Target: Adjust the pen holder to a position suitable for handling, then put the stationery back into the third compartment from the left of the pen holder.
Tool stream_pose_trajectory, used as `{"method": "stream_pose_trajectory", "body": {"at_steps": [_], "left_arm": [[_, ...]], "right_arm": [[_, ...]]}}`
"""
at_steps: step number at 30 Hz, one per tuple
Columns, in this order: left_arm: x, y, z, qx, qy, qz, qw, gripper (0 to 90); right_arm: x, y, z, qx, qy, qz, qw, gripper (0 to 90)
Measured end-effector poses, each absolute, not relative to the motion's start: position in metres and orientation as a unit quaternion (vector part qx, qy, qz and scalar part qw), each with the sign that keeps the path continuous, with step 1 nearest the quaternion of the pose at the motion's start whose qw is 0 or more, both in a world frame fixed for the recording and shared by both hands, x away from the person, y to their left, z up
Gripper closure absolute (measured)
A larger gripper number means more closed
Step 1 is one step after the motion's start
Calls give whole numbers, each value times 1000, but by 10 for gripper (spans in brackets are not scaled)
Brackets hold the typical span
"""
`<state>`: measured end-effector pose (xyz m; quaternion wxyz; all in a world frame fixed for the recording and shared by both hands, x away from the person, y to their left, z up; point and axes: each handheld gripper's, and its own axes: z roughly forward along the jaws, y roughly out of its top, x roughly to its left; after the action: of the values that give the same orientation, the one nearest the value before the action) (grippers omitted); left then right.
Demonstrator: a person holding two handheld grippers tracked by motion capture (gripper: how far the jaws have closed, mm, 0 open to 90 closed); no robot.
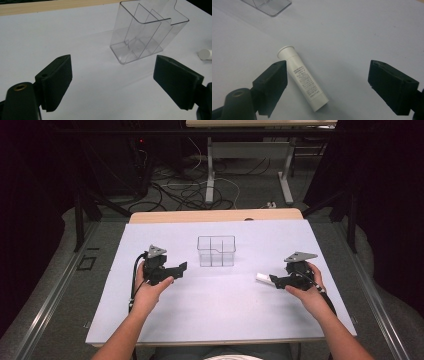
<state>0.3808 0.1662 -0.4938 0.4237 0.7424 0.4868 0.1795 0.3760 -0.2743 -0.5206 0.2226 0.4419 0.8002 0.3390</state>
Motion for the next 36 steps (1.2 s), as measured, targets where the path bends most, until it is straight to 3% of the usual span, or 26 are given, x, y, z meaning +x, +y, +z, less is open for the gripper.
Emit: {"method": "stream_pose_trajectory", "body": {"at_steps": [7, 20, 31, 36], "left_arm": [[378, 181, -499, 738, 495, 173, 425, 0], [369, 185, -504, 733, 478, 189, 445, 1], [367, 186, -509, 746, 470, 188, 433, 2], [367, 187, -510, 744, 472, 188, 433, 1]], "right_arm": [[381, -272, -517, 440, 805, 340, 205, 151], [393, -259, -508, 367, 865, 278, 200, 153], [404, -241, -495, 276, 920, 232, 151, 363], [407, -232, -497, 249, 936, 206, 138, 378]]}}
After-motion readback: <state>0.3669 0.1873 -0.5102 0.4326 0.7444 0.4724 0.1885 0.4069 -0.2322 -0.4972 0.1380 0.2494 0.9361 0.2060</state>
